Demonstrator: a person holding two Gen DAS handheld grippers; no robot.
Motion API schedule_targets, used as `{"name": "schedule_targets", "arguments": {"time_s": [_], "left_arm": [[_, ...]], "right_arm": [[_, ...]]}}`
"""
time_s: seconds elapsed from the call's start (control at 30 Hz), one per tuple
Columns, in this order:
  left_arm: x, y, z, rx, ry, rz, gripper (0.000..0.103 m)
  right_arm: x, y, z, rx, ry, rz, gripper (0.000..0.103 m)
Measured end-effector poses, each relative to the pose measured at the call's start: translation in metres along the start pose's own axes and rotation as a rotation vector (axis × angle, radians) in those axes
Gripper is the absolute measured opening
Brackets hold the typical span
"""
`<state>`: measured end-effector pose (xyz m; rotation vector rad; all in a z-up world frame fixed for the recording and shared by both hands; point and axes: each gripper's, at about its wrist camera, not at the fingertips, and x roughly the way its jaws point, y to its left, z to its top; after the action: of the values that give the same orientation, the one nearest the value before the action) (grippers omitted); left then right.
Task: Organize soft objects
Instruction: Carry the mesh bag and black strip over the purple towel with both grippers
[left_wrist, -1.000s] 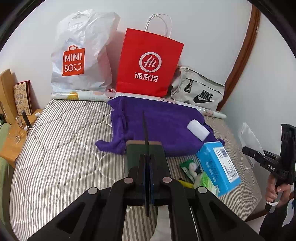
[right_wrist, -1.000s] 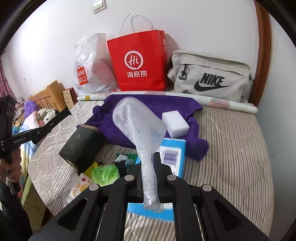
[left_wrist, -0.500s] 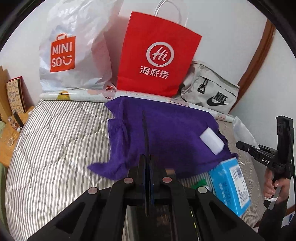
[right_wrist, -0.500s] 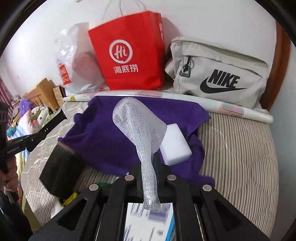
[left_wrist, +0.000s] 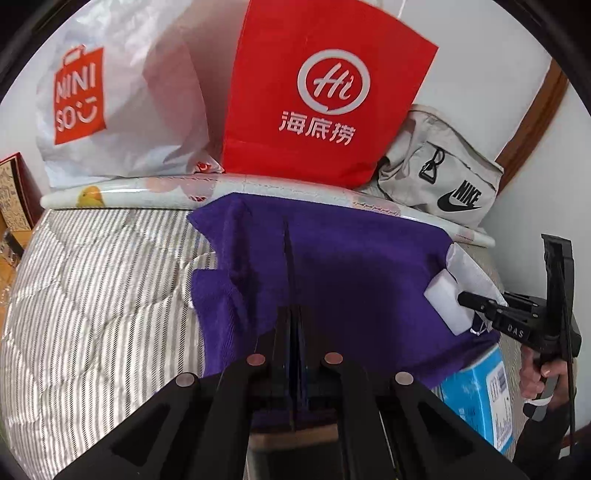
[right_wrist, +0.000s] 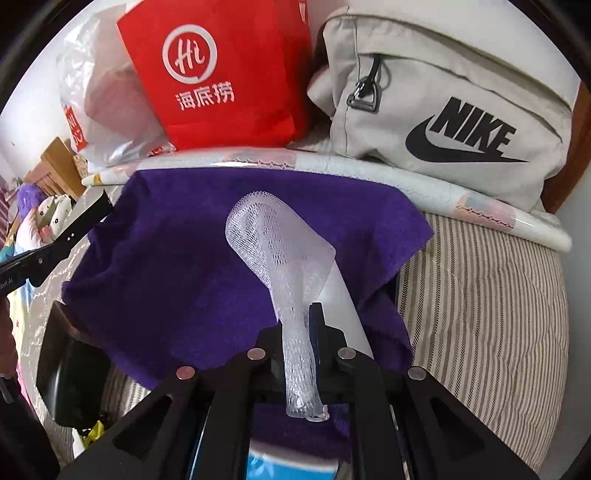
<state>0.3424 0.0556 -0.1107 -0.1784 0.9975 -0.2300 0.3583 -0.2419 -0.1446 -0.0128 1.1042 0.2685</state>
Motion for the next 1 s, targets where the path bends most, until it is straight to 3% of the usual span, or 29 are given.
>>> {"name": "schedule_targets", "arguments": {"time_s": [0.03, 0.17, 0.47, 0.53, 0.6, 1.0], "left_arm": [[0.005, 0.0, 0.002, 0.003, 0.011, 0.002, 0.004], [0.023, 0.001, 0.006, -0.005, 0.051, 0.008, 0.004], [0.039, -0.001, 0.014, -0.006, 0.083, 0.015, 0.007], [0.04, -0.001, 0.014, -0.001, 0.091, 0.018, 0.02], [0.04, -0.002, 0.014, 0.001, 0.089, 0.032, 0.041], [0.012, 0.004, 0.003, 0.002, 0.057, 0.015, 0.047]], "right_arm": [[0.003, 0.0, 0.0, -0.001, 0.009, -0.001, 0.019], [0.002, 0.001, 0.0, -0.02, -0.018, -0.012, 0.059], [0.0, 0.005, -0.001, -0.074, -0.037, -0.071, 0.065], [-0.003, 0.005, -0.003, -0.074, -0.051, -0.066, 0.068], [-0.006, 0.006, -0.004, -0.076, -0.071, -0.065, 0.082], [0.018, 0.01, -0.002, -0.122, -0.023, -0.163, 0.086]]}}
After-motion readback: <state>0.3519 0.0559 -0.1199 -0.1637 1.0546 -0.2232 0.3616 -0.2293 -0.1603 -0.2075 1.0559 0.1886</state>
